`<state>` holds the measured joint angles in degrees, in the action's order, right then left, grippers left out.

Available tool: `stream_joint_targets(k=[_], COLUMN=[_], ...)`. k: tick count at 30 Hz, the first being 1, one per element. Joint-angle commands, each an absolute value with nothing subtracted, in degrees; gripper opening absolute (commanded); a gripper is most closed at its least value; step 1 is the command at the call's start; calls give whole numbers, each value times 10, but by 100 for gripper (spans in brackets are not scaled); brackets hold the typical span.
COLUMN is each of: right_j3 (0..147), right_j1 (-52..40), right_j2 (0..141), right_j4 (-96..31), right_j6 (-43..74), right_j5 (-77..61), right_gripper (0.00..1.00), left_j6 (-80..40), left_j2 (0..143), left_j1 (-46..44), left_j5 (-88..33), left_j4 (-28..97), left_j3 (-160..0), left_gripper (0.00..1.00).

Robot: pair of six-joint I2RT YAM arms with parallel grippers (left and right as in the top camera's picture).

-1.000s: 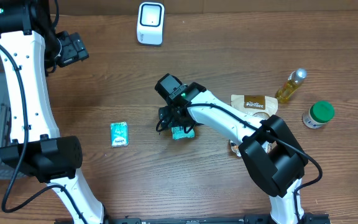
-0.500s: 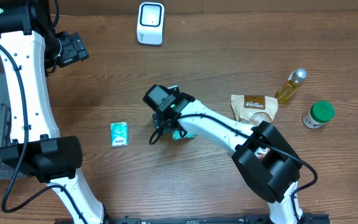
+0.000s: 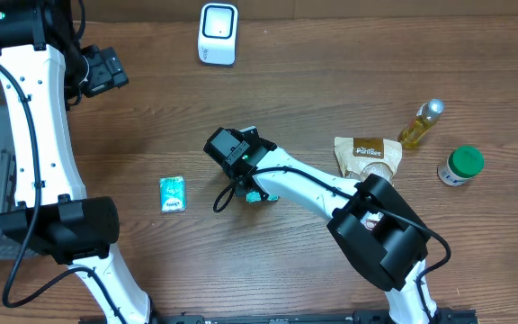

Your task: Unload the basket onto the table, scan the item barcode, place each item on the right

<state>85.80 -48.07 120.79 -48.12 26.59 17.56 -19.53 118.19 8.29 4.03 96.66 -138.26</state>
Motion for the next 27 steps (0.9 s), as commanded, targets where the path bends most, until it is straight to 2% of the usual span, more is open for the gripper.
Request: stream_joint_targets(k=[1, 9, 14, 20, 27], right_j3=[852, 877, 904, 904, 902], right_j1=[-482, -477, -448, -388, -316], right_j2=[1235, 1223, 1178, 1151, 1151], right_j4=[-478, -509, -523, -526, -527], right_j6=[265, 266, 265, 256, 139], right_j5=[180, 169, 73, -87, -387], right_gripper=[67, 61, 52, 50, 50], left_j6=[-193, -193, -193, -193, -193], left_j2=[1169, 1169, 1169, 1169, 1169], left_j1=[82, 82, 82, 82, 82], left_j5=[35, 35, 36, 36, 35], left_j4=[968, 968, 968, 968, 968], left_j3=[-1380, -1380, -1380, -1380, -1380], left_gripper=[99, 100, 100, 100, 99])
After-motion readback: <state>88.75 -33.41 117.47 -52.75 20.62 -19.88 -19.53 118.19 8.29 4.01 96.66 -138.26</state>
